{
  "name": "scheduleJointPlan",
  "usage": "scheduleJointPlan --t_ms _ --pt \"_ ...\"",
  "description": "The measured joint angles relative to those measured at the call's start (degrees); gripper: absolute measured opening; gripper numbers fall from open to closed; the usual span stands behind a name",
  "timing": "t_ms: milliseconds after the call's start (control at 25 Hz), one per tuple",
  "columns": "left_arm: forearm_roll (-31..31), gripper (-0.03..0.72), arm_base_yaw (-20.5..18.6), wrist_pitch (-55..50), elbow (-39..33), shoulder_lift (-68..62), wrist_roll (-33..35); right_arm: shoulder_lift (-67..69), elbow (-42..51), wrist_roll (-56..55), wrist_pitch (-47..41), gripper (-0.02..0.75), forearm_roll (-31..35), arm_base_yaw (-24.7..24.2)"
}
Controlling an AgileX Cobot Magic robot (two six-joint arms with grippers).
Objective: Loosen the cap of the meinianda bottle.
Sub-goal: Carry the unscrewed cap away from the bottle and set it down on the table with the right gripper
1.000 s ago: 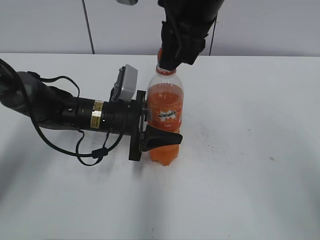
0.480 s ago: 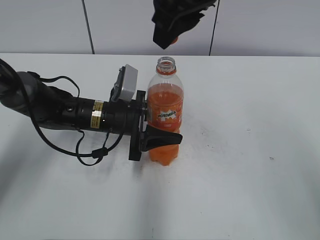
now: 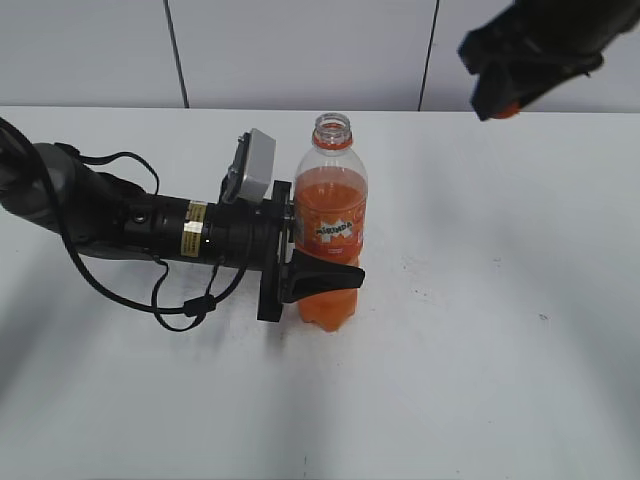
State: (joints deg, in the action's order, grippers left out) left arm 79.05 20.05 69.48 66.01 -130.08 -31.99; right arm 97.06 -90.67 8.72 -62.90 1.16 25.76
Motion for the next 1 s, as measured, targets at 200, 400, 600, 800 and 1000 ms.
scheduleJointPlan --t_ms 200,400,600,800,1000 --pt "0.00 0.415 0.00 0.00 0.00 0.00 0.00 -4.46 15.99 -1.67 9.04 0.271 2.59 -11.06" --pt "0.00 0.415 0.00 0.11 0.00 0.00 0.00 -4.63 28.90 -1.72 16.96 0.271 5.32 -20.58" --pt "-0.08 0.415 0.00 0.11 0.00 0.00 0.00 -2.67 34.95 -1.28 23.05 0.271 5.94 -25.37" --pt "-0.13 0.415 0.00 0.11 0.00 0.00 0.00 3.27 35.27 0.28 24.36 0.271 6.52 -25.76" --pt "-0.13 0.415 0.00 0.11 0.00 0.00 0.00 7.06 35.27 0.43 26.02 0.271 6.64 -25.76"
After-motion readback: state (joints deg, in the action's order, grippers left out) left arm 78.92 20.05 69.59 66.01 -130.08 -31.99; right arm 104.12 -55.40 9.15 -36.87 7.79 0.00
